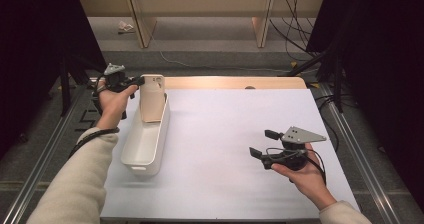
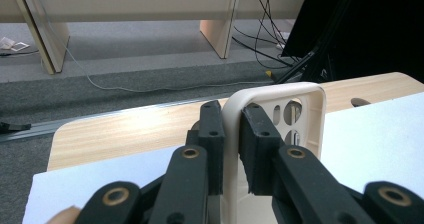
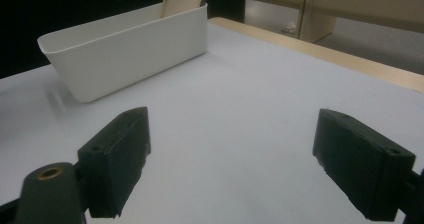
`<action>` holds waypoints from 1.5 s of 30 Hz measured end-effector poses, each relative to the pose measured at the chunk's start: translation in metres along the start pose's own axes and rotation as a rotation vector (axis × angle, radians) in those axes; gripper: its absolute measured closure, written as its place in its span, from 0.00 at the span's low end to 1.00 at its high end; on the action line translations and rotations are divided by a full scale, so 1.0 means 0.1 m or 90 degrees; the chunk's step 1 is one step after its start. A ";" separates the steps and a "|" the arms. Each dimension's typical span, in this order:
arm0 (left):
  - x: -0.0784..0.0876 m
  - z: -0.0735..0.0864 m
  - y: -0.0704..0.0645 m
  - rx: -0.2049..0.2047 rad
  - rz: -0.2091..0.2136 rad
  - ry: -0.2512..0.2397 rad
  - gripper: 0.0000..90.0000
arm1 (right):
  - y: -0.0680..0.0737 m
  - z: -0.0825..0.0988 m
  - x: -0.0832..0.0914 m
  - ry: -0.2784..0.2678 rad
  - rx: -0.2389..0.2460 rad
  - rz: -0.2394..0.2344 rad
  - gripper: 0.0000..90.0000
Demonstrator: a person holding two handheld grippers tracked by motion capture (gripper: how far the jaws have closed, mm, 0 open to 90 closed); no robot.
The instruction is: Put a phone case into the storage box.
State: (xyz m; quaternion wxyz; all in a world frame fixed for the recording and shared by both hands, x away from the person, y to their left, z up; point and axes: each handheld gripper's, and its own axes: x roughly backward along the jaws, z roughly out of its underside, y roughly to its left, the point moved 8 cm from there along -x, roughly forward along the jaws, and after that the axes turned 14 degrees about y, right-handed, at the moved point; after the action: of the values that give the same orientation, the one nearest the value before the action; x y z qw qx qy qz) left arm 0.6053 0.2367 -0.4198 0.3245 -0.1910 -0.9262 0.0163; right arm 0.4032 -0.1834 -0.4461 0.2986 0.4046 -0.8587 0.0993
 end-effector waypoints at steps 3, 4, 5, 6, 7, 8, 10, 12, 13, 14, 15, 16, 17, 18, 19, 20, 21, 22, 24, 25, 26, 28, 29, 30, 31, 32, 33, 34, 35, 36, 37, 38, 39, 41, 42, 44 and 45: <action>-0.01 0.03 0.02 0.000 -0.009 0.007 0.89 | 0.00 0.00 0.00 0.000 0.000 0.000 0.18; -0.02 0.04 0.03 -0.001 -0.013 0.009 0.89 | 0.00 0.00 0.00 0.000 0.000 0.000 0.18; -0.02 0.04 0.04 0.000 -0.014 0.009 0.88 | 0.00 0.00 0.00 0.000 0.000 0.000 0.18; -0.03 0.05 0.05 0.002 -0.016 0.012 0.88 | 0.00 0.00 0.00 0.000 0.000 0.000 0.18; -0.03 0.06 0.06 0.002 -0.017 0.013 0.88 | 0.00 0.00 0.00 0.000 0.000 0.000 0.18; -0.03 0.07 0.07 0.004 -0.018 0.015 0.88 | 0.00 0.00 0.00 0.000 0.000 0.000 0.18; -0.04 0.08 0.08 0.005 -0.019 0.018 0.85 | 0.00 0.00 0.00 0.000 0.000 0.000 0.18; -0.05 0.09 0.09 0.000 -0.023 0.022 0.85 | 0.00 0.00 0.00 0.000 0.000 0.000 0.18; -0.05 0.10 0.09 -0.003 -0.025 0.023 0.85 | 0.00 0.00 0.00 0.000 0.000 0.000 0.18; -0.05 0.10 0.09 -0.003 -0.028 0.024 0.84 | 0.00 0.00 0.00 0.000 0.001 0.000 0.18; -0.05 0.10 0.09 -0.004 -0.030 0.025 0.84 | 0.00 0.00 0.00 0.000 0.001 0.000 0.18; -0.05 0.10 0.09 -0.006 -0.033 0.028 0.83 | 0.00 0.00 0.00 0.000 0.000 0.000 0.18; -0.05 0.10 0.09 -0.008 -0.034 0.031 0.82 | 0.00 0.00 0.00 0.000 0.000 0.000 0.18; -0.06 0.10 0.08 -0.008 -0.033 0.032 0.81 | 0.00 0.00 0.00 0.000 0.000 0.000 0.18; -0.06 0.11 0.08 -0.011 -0.033 0.036 0.80 | 0.00 0.00 0.00 0.001 0.001 0.000 0.18; -0.06 0.11 0.08 -0.014 -0.037 0.038 0.78 | 0.00 0.00 0.00 0.001 0.001 0.000 0.18; -0.06 0.11 0.08 -0.015 -0.040 0.039 0.77 | 0.00 0.00 0.00 0.000 0.001 0.000 0.18; -0.06 0.11 0.09 -0.014 -0.041 0.040 0.77 | 0.00 0.00 0.00 0.000 0.001 0.000 0.18; -0.05 0.11 0.09 -0.015 -0.045 0.042 0.74 | 0.00 0.00 0.00 0.000 0.001 0.000 0.18; -0.05 0.11 0.09 -0.019 -0.048 0.045 0.73 | 0.00 0.00 0.00 0.000 0.002 -0.001 0.18; -0.04 0.11 0.09 -0.020 -0.051 0.048 0.71 | 0.00 0.00 0.00 0.000 0.002 -0.001 0.18; -0.04 0.10 0.09 -0.022 -0.053 0.053 0.67 | 0.00 0.00 0.00 0.000 0.002 -0.001 0.18; -0.03 0.10 0.09 -0.024 -0.053 0.055 0.65 | 0.01 0.00 0.00 0.001 0.002 0.000 0.18; -0.04 0.09 0.08 -0.026 -0.054 0.057 0.63 | 0.01 0.00 0.00 0.001 0.003 0.001 0.18; -0.04 0.09 0.08 -0.030 -0.058 0.062 0.61 | 0.01 0.00 0.00 0.002 0.002 0.001 0.18; -0.04 0.09 0.09 -0.033 -0.062 0.065 0.59 | 0.01 0.00 0.00 0.002 0.003 0.001 0.18; -0.04 0.08 0.08 -0.034 -0.063 0.065 0.58 | 0.01 0.00 0.00 0.002 0.003 0.000 0.18; -0.04 0.08 0.08 -0.035 -0.063 0.067 0.57 | 0.01 0.00 0.00 0.001 0.002 0.000 0.18; -0.04 0.08 0.08 -0.036 -0.063 0.068 0.56 | 0.01 0.00 0.00 0.001 0.002 0.000 0.18; -0.04 0.08 0.07 -0.037 -0.063 0.070 0.54 | 0.01 0.00 0.00 0.001 0.002 0.000 0.18; -0.04 0.08 0.07 -0.039 -0.065 0.073 0.53 | 0.01 0.00 0.00 0.001 0.002 -0.001 0.18; -0.04 0.08 0.06 -0.039 -0.064 0.076 0.51 | 0.01 0.00 0.00 0.001 0.003 -0.001 0.18; -0.04 0.08 0.05 -0.039 -0.065 0.078 0.50 | 0.01 0.00 0.00 0.001 0.002 -0.001 0.18; -0.04 0.08 0.05 -0.042 -0.069 0.079 0.46 | 0.01 0.00 0.00 0.001 0.002 -0.001 0.18; -0.03 0.08 0.04 -0.041 -0.069 0.080 0.44 | 0.01 0.00 0.00 0.001 0.003 -0.001 0.18; -0.02 0.08 0.03 -0.040 -0.071 0.089 0.38 | 0.01 0.00 0.00 0.000 0.002 -0.001 0.18; 0.00 0.08 0.03 -0.034 -0.074 0.091 0.34 | 0.01 0.00 0.00 0.000 0.002 -0.001 0.18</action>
State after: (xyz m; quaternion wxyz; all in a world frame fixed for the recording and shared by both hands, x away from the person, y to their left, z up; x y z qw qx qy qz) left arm 0.6018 0.2401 -0.4268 0.3847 -0.1462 -0.9105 -0.0412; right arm 0.4029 -0.1828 -0.4460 0.2980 0.4057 -0.8582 0.1004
